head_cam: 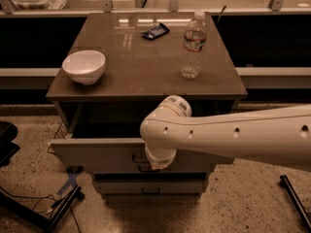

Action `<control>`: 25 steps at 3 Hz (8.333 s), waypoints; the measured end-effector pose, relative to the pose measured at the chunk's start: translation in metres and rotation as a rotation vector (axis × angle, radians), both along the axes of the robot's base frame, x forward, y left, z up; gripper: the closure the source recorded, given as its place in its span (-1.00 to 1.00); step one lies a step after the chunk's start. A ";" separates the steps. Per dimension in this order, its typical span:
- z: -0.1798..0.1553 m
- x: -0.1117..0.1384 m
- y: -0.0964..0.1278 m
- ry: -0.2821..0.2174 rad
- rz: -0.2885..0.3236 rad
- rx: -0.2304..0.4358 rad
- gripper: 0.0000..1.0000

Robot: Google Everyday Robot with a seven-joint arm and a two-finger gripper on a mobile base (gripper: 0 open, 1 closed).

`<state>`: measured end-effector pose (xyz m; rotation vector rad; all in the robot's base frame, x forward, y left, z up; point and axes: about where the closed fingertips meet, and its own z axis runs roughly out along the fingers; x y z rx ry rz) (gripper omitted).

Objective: Open top drawer

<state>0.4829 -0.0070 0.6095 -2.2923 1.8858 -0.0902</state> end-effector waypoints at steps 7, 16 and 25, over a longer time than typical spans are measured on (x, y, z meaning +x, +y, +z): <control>0.001 -0.002 -0.001 -0.009 0.000 -0.008 1.00; 0.143 0.056 -0.041 -0.225 -0.057 -0.245 1.00; 0.074 0.111 -0.033 -0.278 -0.080 0.054 1.00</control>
Offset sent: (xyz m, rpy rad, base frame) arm 0.0000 0.0000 0.0000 0.0000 0.0000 0.0000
